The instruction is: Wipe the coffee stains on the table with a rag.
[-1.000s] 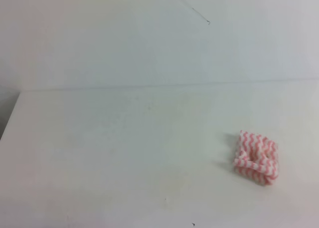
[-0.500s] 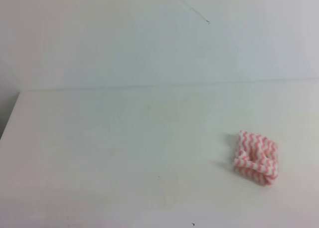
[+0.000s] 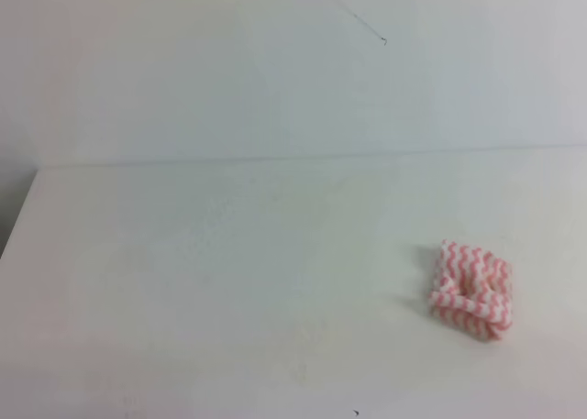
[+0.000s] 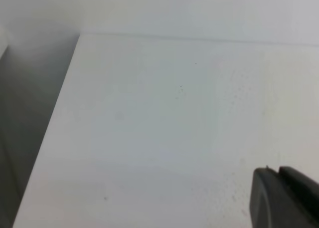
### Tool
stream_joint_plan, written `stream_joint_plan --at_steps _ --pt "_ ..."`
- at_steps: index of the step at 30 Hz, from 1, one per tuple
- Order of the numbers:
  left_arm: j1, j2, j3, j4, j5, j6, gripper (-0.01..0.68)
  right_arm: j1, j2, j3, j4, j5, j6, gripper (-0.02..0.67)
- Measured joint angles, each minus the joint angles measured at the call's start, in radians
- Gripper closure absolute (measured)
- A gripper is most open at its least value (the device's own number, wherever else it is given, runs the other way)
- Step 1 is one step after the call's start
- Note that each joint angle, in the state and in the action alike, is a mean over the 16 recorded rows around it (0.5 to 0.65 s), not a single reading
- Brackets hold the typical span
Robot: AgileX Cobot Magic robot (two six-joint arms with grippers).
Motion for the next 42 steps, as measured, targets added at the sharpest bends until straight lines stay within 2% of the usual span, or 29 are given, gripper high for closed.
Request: stream_joint_plan --at_steps 14,42 --pt "0.0 0.0 0.008 0.0 -0.001 0.001 0.674 -0.02 0.0 0.086 0.001 -0.088 0.0 0.651" --pt "0.0 0.007 0.017 0.0 0.0 0.0 0.674 -0.021 -0.004 0.078 0.001 -0.084 0.0 0.652"
